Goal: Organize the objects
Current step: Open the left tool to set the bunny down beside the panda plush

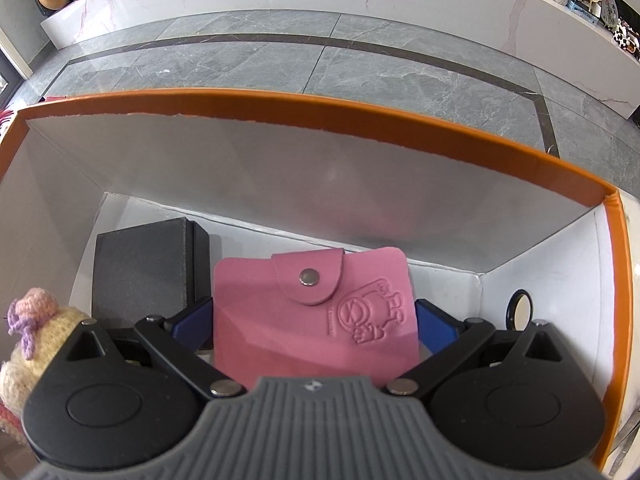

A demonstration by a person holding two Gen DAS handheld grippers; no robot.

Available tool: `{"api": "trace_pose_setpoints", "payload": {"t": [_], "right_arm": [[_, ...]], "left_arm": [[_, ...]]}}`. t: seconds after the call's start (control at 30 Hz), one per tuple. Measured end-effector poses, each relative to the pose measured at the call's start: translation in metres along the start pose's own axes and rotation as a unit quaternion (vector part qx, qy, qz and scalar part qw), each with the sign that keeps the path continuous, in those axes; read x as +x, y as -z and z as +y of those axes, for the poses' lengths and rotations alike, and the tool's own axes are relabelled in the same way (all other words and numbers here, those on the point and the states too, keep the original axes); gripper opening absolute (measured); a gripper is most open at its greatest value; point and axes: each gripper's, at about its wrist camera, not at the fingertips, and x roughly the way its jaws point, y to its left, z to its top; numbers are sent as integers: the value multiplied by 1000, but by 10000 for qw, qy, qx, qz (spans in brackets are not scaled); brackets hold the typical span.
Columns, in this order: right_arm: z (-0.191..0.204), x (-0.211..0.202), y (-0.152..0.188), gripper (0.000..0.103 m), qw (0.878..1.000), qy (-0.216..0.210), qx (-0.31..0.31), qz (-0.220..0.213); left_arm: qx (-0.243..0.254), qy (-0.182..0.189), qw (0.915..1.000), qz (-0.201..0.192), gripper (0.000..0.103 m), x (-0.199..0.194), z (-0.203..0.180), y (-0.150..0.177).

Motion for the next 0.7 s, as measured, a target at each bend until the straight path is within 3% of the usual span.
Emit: {"api": "trace_pose_setpoints", "payload": {"t": [0.7], "right_arm": [[3, -14, 1, 102, 9996, -112, -159, -203]], "left_arm": [[73, -3, 10000, -64, 89, -3, -3, 2]]}}
